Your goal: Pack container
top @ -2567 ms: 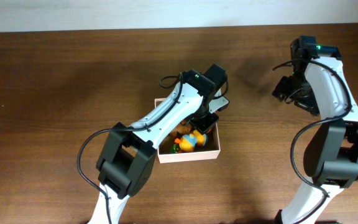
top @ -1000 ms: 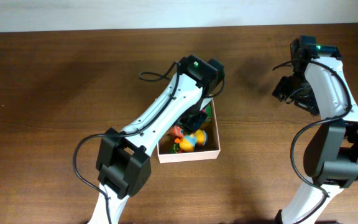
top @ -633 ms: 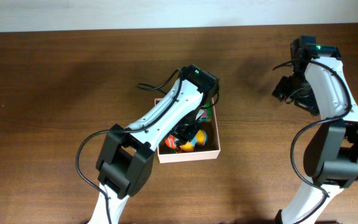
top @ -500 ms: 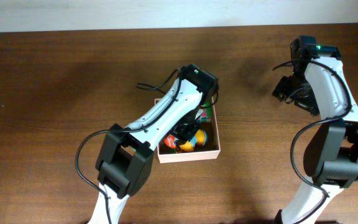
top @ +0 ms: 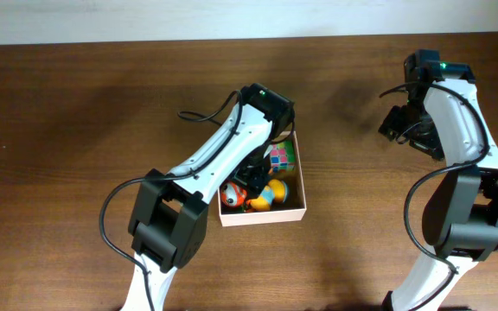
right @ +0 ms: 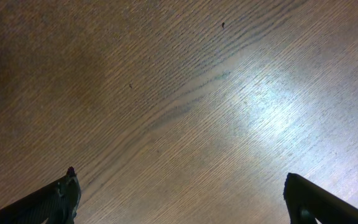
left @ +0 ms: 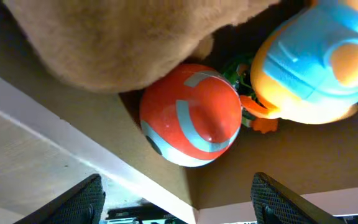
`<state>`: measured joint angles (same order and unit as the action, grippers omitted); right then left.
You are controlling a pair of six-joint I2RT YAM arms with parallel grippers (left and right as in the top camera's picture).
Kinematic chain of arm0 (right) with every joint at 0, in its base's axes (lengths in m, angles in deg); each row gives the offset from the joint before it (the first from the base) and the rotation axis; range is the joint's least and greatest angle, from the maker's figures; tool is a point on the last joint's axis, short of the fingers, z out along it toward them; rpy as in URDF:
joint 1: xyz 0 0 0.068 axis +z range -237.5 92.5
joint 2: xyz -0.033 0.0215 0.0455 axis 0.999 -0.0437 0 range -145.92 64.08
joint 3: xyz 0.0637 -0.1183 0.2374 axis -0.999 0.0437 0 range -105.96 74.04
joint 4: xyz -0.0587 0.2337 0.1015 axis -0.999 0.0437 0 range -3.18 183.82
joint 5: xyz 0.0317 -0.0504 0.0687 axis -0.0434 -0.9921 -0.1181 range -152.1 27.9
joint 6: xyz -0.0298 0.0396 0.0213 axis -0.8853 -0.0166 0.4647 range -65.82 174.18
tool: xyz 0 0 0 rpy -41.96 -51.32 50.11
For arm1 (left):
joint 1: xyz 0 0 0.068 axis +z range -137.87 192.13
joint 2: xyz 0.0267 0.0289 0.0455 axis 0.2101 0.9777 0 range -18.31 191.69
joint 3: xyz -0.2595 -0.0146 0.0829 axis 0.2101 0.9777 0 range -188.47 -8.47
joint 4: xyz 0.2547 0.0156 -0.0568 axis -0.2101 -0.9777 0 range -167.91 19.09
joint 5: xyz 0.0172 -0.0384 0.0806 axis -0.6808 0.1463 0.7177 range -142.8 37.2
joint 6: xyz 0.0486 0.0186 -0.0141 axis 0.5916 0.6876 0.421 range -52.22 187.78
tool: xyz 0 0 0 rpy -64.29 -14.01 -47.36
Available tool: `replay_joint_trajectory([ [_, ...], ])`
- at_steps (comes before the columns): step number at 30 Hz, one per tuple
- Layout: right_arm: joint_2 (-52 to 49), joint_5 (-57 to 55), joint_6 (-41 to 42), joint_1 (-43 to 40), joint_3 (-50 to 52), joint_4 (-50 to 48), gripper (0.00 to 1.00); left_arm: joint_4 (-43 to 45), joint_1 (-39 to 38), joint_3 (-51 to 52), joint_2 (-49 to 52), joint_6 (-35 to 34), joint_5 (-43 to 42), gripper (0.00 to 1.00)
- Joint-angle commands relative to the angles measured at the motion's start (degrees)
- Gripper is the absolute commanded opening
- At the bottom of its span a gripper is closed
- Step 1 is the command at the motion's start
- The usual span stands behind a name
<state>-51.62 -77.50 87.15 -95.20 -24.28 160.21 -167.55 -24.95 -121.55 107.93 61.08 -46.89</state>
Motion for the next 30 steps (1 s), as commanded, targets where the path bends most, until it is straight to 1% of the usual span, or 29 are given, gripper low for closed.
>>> replay_joint_trajectory([
  [1,0.24,-0.28,0.55,-0.2,-0.02,0.04,0.99,0.0,0.5,-4.76,-2.08,-0.11,1.11,0.77],
  [8,0.24,-0.28,0.55,-0.2,-0.02,0.04,0.99,1.03,0.52,-17.16,-2.1,-0.13,2.84,0.77],
  [13,0.24,-0.28,0.55,-0.2,-0.02,0.04,0.99,2.14,0.52,-26.14,-2.08,-0.13,5.18,0.79],
  [14,0.24,-0.28,0.55,-0.2,-0.02,0.04,0.99,2.45,0.52,-27.67,-2.08,-0.15,5.79,0.86],
  [15,0.24,-0.28,0.55,-0.2,-0.02,0.04,0.99,2.71,0.52,-28.87,-2.1,-0.13,6.25,0.87],
  [16,0.24,-0.28,0.57,-0.2,-0.02,0.04,0.99,2.95,0.63,-30.12,-2.1,-0.17,6.88,0.99],
  [17,0.24,-0.28,0.55,-0.2,-0.02,0.04,0.99,3.04,0.76,-30.99,-2.1,-0.24,7.41,0.99],
  [22,0.24,-0.28,0.55,-0.2,-0.02,0.04,0.99,3.15,4.52,-34.64,-2.1,-6.84,10.03,0.99],
  [27,0.24,-0.28,0.55,-0.2,-0.02,0.04,0.99,2.71,11.8,-35.21,-2.14,-12.98,11.43,0.99],
  [30,0.24,-0.28,0.55,-0.2,-0.02,0.04,0.99,2.4,16.63,-35.21,-2.14,-15.23,11.47,0.99],
])
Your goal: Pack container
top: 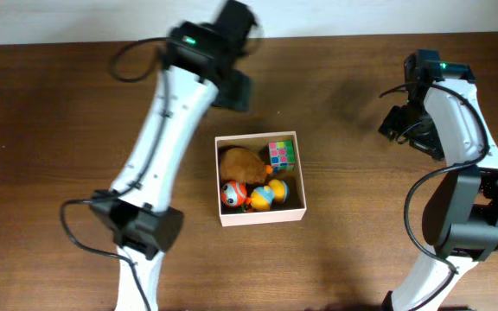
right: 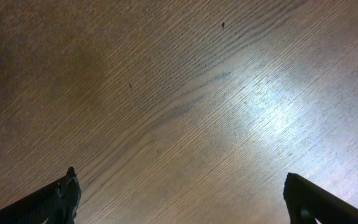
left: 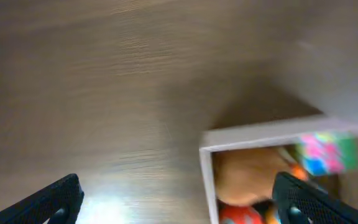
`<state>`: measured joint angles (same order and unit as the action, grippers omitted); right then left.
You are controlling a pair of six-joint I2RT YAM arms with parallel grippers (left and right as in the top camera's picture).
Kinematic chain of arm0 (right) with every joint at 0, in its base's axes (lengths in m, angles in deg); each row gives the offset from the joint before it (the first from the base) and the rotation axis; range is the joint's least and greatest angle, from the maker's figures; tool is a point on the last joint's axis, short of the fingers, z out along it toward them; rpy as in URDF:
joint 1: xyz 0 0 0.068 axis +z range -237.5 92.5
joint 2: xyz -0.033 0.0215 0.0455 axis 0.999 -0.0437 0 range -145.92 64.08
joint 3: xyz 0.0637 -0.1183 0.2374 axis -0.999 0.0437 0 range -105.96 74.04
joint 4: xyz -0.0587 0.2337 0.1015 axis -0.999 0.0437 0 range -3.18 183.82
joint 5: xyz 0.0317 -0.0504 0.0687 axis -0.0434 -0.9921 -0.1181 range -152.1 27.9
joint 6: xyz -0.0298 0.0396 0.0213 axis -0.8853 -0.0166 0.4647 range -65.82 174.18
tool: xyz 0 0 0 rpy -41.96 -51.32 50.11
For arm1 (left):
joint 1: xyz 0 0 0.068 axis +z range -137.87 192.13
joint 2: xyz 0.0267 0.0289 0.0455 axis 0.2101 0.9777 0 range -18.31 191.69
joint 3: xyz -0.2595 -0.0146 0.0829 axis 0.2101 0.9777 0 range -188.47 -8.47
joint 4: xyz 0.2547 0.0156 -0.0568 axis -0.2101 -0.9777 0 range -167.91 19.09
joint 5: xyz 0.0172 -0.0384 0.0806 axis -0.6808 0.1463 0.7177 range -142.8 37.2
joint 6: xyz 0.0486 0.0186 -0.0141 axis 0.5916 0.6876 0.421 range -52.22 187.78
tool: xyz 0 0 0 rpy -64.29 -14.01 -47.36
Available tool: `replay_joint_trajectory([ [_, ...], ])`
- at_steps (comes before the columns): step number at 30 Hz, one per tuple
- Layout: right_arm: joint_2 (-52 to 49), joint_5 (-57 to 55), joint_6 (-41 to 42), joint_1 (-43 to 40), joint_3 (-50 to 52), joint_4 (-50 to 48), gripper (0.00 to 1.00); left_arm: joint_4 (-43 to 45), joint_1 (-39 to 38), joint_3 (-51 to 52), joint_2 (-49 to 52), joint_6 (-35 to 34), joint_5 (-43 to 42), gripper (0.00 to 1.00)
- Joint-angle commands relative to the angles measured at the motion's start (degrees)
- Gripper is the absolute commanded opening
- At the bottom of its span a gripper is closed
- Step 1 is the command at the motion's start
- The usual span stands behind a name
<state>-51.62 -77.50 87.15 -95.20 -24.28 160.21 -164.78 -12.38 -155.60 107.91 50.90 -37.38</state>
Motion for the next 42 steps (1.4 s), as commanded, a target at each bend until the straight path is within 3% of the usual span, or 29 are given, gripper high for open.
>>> replay_joint_trajectory([
  [1,0.24,-0.28,0.55,-0.2,-0.02,0.04,0.99,-0.44,5.77,-1.16,-2.12,-6.08,1.95,0.99],
  [8,0.24,-0.28,0.55,-0.2,-0.02,0.04,0.99,-0.96,11.63,-1.16,-2.12,-6.64,-0.13,0.99],
  [29,0.24,-0.28,0.55,-0.2,-0.02,0.04,0.99,-0.26,11.93,-1.14,-2.1,-6.64,0.26,0.99],
  [35,0.24,-0.28,0.55,-0.2,-0.02,0.04,0.99,-2.82,12.33,-0.87,-2.05,-6.64,8.59,0.99],
  [42,0.24,-0.28,0.55,-0.2,-0.02,0.04,0.99,7.26,12.44,-0.63,-6.62,-6.67,9.68,0.99],
])
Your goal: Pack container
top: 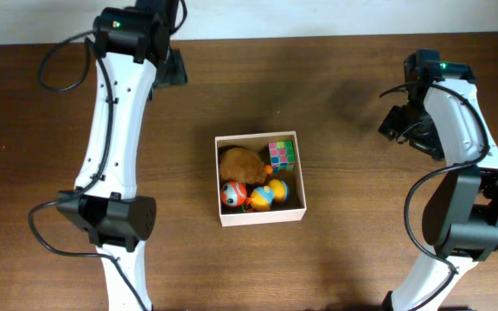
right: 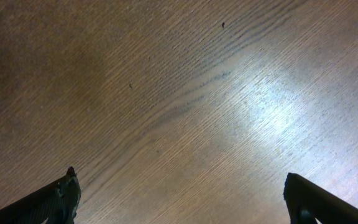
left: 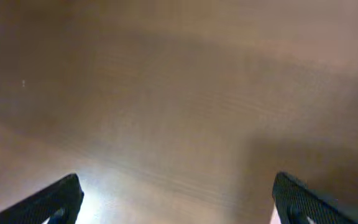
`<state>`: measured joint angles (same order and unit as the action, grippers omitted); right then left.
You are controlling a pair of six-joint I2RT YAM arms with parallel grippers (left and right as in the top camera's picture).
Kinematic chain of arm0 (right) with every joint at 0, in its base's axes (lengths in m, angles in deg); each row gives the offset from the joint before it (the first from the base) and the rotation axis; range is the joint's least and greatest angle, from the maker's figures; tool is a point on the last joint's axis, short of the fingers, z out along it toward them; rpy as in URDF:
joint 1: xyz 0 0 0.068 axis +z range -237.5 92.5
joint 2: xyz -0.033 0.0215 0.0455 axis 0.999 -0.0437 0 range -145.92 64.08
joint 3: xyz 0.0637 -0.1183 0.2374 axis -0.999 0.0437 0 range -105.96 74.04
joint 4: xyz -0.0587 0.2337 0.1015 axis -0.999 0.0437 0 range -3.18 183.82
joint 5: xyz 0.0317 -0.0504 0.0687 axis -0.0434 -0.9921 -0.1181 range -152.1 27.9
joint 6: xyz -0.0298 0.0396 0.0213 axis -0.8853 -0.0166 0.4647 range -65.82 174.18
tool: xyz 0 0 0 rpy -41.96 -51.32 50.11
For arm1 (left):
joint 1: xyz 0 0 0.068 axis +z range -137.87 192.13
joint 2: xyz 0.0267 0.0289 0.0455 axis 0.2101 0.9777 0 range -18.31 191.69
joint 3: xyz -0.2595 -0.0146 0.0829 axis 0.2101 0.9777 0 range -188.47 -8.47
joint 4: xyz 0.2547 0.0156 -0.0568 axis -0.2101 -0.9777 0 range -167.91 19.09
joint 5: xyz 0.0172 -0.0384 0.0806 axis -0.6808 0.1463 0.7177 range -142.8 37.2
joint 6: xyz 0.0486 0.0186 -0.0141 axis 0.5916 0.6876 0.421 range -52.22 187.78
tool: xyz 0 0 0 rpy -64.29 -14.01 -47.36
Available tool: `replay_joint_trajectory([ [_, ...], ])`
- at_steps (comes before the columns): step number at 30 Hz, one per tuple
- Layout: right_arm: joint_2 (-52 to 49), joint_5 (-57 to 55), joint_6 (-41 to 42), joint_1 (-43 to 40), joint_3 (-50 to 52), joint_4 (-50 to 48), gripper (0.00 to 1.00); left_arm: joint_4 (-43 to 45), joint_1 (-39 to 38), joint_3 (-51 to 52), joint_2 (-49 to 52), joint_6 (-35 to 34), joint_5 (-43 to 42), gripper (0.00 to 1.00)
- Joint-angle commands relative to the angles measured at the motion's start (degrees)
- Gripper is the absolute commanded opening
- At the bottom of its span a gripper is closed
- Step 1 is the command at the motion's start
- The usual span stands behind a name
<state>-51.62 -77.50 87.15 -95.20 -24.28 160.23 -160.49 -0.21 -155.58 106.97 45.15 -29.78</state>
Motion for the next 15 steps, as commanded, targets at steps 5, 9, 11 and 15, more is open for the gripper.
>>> replay_joint_trajectory([
  [5,0.24,-0.28,0.55,-0.2,-0.02,0.0,0.99,16.9,0.76,8.0,-15.04,-0.66,1.53,0.99],
  [9,0.24,-0.28,0.55,-0.2,-0.02,0.02,0.99,32.13,2.14,22.95,-25.33,3.26,-2.78,0.99],
  [11,0.24,-0.28,0.55,-0.2,-0.02,0.02,0.99,38.1,3.08,30.58,-30.36,4.63,-5.31,0.99],
  [15,0.24,-0.28,0.55,-0.2,-0.02,0.02,0.99,47.78,5.6,48.76,-42.45,8.52,-10.36,0.99],
])
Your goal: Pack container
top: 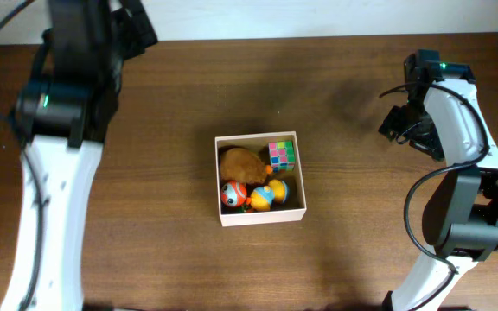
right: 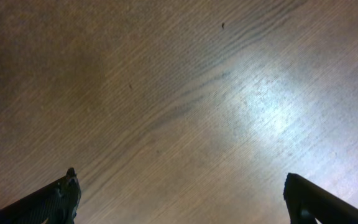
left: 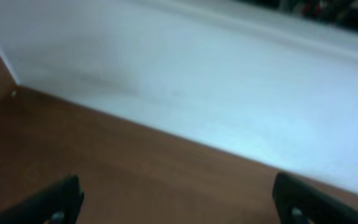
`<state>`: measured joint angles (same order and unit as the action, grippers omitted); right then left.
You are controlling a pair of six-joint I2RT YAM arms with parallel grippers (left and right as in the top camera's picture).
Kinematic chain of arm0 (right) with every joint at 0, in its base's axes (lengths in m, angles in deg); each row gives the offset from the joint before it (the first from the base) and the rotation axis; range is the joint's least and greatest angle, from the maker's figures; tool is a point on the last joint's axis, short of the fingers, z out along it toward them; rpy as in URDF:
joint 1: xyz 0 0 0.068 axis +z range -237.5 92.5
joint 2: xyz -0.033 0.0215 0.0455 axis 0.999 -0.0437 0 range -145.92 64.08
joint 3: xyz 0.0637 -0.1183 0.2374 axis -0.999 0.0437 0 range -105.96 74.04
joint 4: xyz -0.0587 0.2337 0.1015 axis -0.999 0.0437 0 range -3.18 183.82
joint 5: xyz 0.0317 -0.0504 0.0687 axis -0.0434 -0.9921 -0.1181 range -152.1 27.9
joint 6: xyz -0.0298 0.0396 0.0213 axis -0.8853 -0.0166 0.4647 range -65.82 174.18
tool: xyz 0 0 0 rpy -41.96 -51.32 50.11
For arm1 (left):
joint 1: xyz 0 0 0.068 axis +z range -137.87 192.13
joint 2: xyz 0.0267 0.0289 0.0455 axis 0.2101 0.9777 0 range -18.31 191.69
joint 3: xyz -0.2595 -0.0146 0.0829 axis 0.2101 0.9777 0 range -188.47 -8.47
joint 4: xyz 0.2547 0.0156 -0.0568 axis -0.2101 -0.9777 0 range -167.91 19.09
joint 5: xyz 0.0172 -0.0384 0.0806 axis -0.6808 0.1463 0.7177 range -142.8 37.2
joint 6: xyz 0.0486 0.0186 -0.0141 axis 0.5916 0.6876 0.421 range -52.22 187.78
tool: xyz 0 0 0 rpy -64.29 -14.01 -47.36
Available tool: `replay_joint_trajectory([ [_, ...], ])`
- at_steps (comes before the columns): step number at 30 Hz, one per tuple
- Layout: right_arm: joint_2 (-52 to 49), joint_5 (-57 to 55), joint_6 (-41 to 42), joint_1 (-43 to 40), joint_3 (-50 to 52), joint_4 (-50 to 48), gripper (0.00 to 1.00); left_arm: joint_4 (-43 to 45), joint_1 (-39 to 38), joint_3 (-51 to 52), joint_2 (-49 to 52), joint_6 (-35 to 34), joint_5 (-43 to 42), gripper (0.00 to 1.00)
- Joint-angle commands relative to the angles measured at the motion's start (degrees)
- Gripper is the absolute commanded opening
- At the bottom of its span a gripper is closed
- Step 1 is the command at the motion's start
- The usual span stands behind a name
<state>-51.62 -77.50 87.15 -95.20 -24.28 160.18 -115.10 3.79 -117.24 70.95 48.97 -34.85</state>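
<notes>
In the overhead view a small white box (top: 261, 219) stands at the table's middle. It holds a brown plush (top: 243, 161), a colourful cube (top: 281, 154), an orange ball (top: 233, 194) and a yellow-blue toy (top: 269, 194). My left gripper (left: 179, 202) is raised high at the far left corner, open and empty, facing the white wall (left: 229, 106). Out at the far right my right gripper (right: 182, 199) hangs open over bare wood.
The dark wooden table (top: 145, 216) ends at the white wall (top: 318, 17) along the back. My left arm (top: 59, 173) spans the left side, and my right arm (top: 456, 130) fills the right edge.
My left arm has lifted and drawn further left, and its camera now faces the wall instead of the tabletop. The right arm and the box's contents are unchanged.
My left gripper was down inside the box among the toys. Then it was above the table behind the box, open and empty, then at the far left, and now raised high. The right arm stayed still throughout.
</notes>
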Motion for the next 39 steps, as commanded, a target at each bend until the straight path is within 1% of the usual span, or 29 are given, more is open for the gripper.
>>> replay_joint_trajectory([
  [1,0.24,-0.28,0.55,-0.2,-0.02,0.07,0.99,3.76,2.16,13.88,-8.79,5.68,-6.27,0.99],
  [9,0.24,-0.28,0.55,-0.2,-0.02,0.07,0.99,14.47,7.19,41.75,-28.68,15.74,-17.68,0.99],
  [13,0.24,-0.28,0.55,-0.2,-0.02,0.07,0.99,20.94,9.09,56.85,-39.89,18.78,-21.35,0.99],
  [16,0.24,-0.28,0.55,-0.2,-0.02,0.07,0.99,25.86,9.53,68.15,-48.98,19.8,-22.36,0.99],
  [21,0.24,-0.28,0.55,-0.2,-0.02,0.07,0.99,30.93,9.66,83.17,-62.66,19.82,-22.77,0.99],
  [24,0.24,-0.28,0.55,-0.2,-0.02,0.07,0.99,31.17,10.03,88.94,-68.67,19.76,-23.8,0.99],
  [29,0.24,-0.28,0.55,-0.2,-0.02,0.07,0.99,31.12,11.13,95.3,-75.17,19.76,-25.9,0.99],
  [39,0.24,-0.28,0.55,-0.2,-0.02,0.07,0.99,29.35,11.13,102.64,-84.72,19.76,-26.16,0.99],
])
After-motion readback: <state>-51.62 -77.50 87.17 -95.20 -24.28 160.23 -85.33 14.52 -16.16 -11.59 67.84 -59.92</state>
